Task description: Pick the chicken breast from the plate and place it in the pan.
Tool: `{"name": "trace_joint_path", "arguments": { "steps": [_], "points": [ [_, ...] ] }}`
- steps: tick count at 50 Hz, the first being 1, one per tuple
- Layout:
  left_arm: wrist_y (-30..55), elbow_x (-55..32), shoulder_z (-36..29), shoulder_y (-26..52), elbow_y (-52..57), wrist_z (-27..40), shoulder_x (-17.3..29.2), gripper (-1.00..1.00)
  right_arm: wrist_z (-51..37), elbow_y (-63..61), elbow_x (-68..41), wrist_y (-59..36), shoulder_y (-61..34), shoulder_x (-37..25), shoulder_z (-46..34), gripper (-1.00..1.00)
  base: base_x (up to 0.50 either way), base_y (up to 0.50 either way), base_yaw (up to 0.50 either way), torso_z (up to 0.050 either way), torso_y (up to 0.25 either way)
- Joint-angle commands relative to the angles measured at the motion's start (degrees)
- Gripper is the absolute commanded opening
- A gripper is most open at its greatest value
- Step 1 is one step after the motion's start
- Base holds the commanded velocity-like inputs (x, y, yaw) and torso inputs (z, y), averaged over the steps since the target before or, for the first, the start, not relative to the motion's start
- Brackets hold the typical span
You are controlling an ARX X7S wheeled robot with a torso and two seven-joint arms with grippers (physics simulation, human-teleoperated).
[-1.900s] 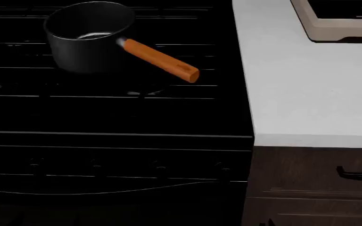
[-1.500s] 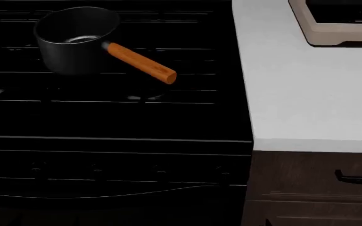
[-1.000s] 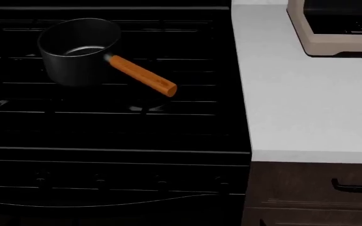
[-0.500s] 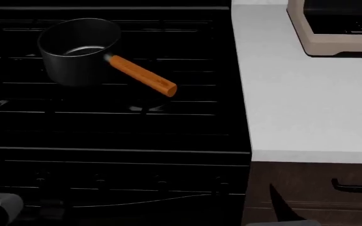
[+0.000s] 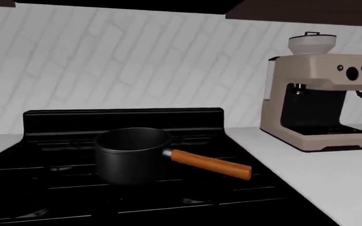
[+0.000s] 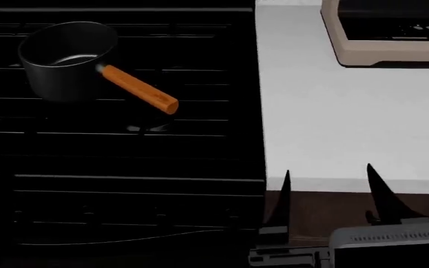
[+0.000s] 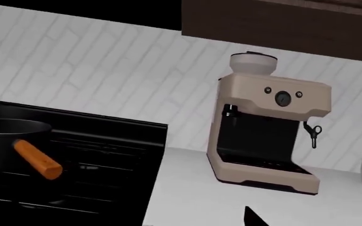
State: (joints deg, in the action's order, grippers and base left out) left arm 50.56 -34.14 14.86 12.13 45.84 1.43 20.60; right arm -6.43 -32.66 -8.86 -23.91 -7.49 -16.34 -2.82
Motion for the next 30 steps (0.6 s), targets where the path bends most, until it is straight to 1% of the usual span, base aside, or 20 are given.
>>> {"name": "trace_joint_path", "arguments": {
  "steps": [1, 5, 6, 7, 16, 24, 30],
  "points": [
    [0.2, -2.6, 4.1, -0.2, -1.6, -3.3, 2.3, 1.0, -0.2, -3.9, 0.6, -2.6, -1.0, -2.0, -0.6, 1.0, 0.0, 0.0, 0.0, 0.0, 0.0],
    [1.1, -4.1, 5.7, -1.8, 0.4, -3.0, 2.4, 1.0, 0.1, -4.6, -0.3, -2.9, -0.7, -2.2, -0.2, 1.0, 0.0, 0.45, 0.0, 0.0, 0.0],
    [3.5, -0.1, -2.8, -0.1, 4.7, 3.9, -2.0, 1.0, 0.2, -4.5, -0.3, -2.6, -0.5, -2.2, -0.3, 1.0, 0.0, 0.5, 0.0, 0.0, 0.0],
    [3.4, 0.8, -4.9, -0.1, 4.9, 4.7, -2.7, 1.0, 0.2, -4.6, -0.4, -2.7, -0.5, -2.3, -0.2, 1.0, 0.0, 0.5, 0.0, 0.0, 0.0],
    [2.5, 1.4, -6.0, -0.2, 4.4, 4.8, -2.5, 1.0, 0.1, -4.0, -0.2, -1.7, -0.3, -2.6, -0.3, 1.0, 0.0, 0.5, 0.0, 0.0, 0.0],
    [2.5, 0.3, -4.7, 0.0, 4.0, 5.5, -3.2, 1.0, -0.1, -3.2, -0.2, -1.5, -0.9, -2.4, -0.6, 1.0, 0.0, 0.5, 0.0, 0.0, 0.0],
    [2.1, 0.1, -4.9, 0.2, 3.4, 5.5, -3.4, 1.0, -0.4, -2.8, 0.1, -1.6, -1.3, -2.6, -1.0, 1.0, 0.0, 0.5, 0.0, 0.0, 0.0]
  ]
}}
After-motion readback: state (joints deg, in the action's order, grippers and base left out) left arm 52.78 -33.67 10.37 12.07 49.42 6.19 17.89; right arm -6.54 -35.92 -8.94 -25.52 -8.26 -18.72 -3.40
